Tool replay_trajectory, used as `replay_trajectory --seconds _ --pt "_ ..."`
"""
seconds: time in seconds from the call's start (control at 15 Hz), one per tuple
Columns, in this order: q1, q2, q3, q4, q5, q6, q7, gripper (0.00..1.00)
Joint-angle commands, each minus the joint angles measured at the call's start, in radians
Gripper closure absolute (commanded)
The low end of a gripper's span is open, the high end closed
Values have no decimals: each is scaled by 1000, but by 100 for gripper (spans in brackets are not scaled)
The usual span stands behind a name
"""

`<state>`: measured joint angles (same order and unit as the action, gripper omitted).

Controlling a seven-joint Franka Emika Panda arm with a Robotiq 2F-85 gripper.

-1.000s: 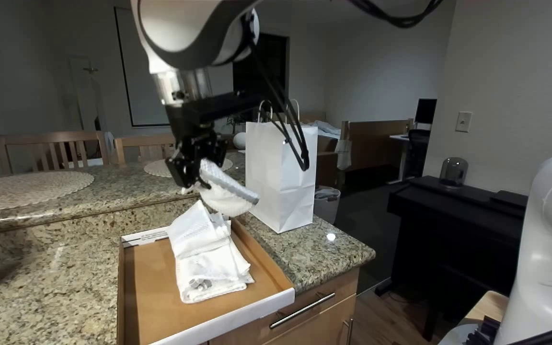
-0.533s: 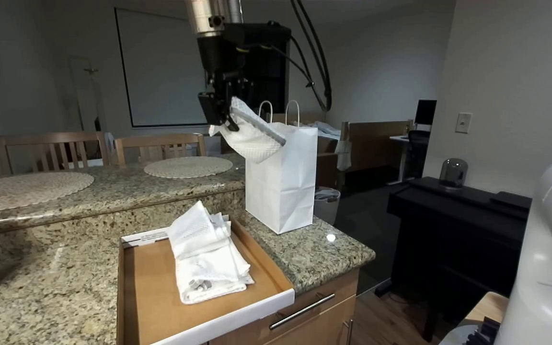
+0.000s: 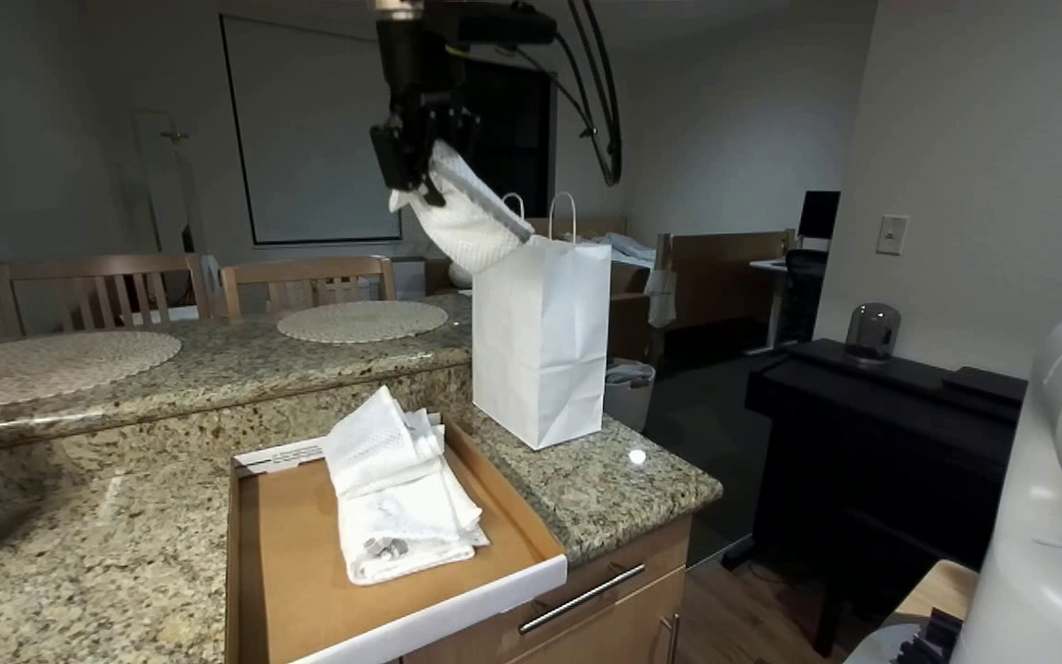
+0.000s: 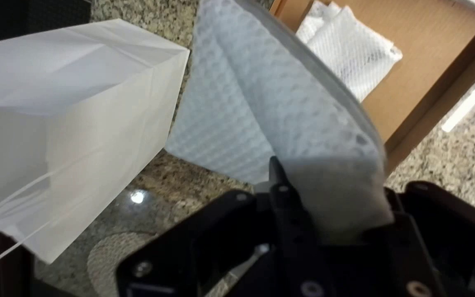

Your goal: Put two towels in the white bag, one at a time

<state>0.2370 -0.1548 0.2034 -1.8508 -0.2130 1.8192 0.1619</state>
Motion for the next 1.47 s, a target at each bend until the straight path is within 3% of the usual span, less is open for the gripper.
replay_trajectory --seconds 0.0,0.33,0.73,1.0,1.4 --pt "-59 -28 -34 113 24 -24 -19 91" --pt "-165 20 -138 245 61 102 17 91" --pt "-272 208 -261 378 222 221 13 92" --pt "-278 325 -264 452 259 211 27 92" --pt "-265 403 -262 502 264 205 98 92"
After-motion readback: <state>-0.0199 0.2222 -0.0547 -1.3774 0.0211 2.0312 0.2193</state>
